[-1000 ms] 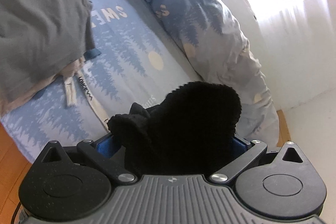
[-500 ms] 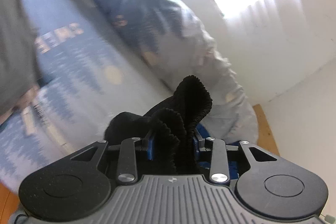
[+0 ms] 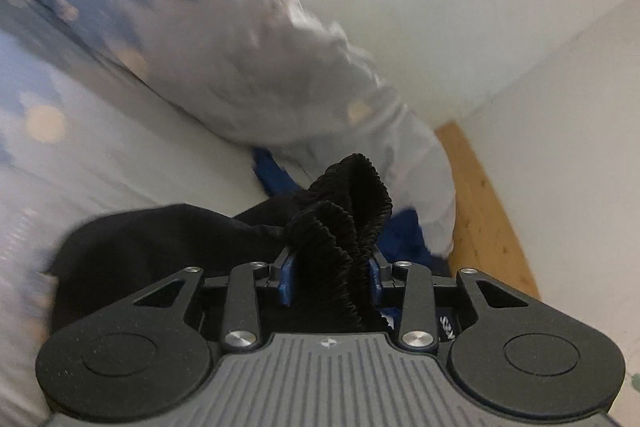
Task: Fold clothes
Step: 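Lower the black shorts onto the bed with both grippers holding the waistband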
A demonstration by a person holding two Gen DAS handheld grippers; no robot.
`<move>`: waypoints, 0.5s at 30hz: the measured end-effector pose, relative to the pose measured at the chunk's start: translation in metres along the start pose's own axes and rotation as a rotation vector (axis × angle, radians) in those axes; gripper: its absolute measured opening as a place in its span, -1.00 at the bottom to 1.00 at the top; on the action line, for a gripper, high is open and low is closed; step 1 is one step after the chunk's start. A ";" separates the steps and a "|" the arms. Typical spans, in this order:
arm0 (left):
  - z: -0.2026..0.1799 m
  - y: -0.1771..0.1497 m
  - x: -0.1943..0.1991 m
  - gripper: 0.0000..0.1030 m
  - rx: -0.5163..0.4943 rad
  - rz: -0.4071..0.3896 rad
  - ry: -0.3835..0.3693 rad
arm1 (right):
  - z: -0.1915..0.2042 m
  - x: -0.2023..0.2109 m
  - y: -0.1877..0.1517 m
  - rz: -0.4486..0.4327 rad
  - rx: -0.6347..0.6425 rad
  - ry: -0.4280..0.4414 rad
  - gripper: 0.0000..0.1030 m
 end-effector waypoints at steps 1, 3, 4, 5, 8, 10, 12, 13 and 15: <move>-0.010 -0.008 -0.024 -0.29 -0.003 0.020 0.010 | -0.027 0.003 0.000 -0.001 -0.038 -0.015 -0.42; -0.026 -0.027 -0.073 -0.29 -0.014 0.065 0.043 | -0.081 0.008 -0.006 0.002 -0.120 -0.041 -0.42; -0.034 -0.037 -0.097 -0.29 -0.022 0.087 0.062 | -0.106 0.010 -0.011 0.003 -0.160 -0.053 -0.42; -0.041 -0.046 -0.120 -0.29 -0.029 0.110 0.080 | -0.132 0.011 -0.017 0.004 -0.203 -0.068 -0.42; -0.062 -0.076 -0.186 -0.29 -0.056 0.172 0.116 | -0.208 0.022 -0.037 -0.012 -0.326 -0.127 -0.42; -0.077 -0.096 -0.225 -0.29 -0.086 0.205 0.128 | -0.255 0.032 -0.049 -0.034 -0.399 -0.173 -0.42; -0.092 -0.116 -0.263 -0.29 -0.119 0.235 0.136 | -0.296 0.040 -0.063 -0.059 -0.453 -0.229 -0.42; -0.098 -0.126 -0.283 -0.29 -0.135 0.253 0.144 | -0.315 0.043 -0.071 -0.063 -0.478 -0.257 -0.41; -0.103 -0.146 -0.322 -0.29 -0.162 0.296 0.172 | -0.350 0.044 -0.091 -0.058 -0.537 -0.328 -0.40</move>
Point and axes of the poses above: each gripper's, at about its wrist camera, not at the fingertips, and x roughly against the way its jaws point, z to its left, y to its top, the point moved 9 cm from there along -x, roughly the way its jaws point, and after that the axes turned 5 degrees about -x, right-handed, at the moved point
